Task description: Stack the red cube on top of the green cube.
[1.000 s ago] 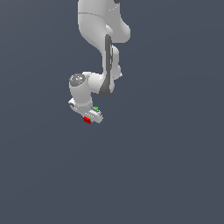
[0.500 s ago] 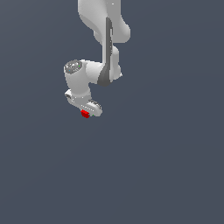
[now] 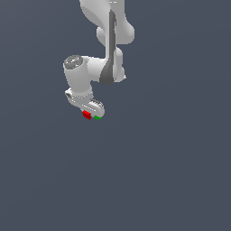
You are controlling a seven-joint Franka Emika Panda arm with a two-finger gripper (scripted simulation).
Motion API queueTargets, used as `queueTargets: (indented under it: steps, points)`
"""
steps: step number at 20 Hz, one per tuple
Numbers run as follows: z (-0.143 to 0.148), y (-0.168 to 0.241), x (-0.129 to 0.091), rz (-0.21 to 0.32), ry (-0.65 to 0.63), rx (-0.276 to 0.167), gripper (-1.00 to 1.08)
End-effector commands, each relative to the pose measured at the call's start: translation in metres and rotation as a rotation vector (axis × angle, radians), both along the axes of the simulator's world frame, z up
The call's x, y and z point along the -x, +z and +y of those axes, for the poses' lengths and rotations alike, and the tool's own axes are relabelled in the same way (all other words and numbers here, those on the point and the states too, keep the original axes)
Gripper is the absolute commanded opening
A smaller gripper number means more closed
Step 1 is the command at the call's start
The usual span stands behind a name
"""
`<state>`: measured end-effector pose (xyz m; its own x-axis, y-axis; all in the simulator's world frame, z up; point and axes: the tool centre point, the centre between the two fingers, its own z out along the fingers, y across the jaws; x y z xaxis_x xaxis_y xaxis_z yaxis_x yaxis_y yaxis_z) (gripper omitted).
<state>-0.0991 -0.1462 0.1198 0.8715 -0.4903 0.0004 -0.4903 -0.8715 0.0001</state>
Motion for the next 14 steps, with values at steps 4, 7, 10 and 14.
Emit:
queueTargets:
  steps: [4,7,10,14]
  points:
    - [0.001,-0.001,0.002,0.0,0.0,0.0,-1.0]
    - [0.003,-0.005,0.006,0.0,0.0,0.0,-1.0]
    - [0.007,-0.012,0.015,0.0,0.0,0.0,-1.0]
    - [0.015,-0.025,0.032,0.0,0.0,0.0,-1.0]
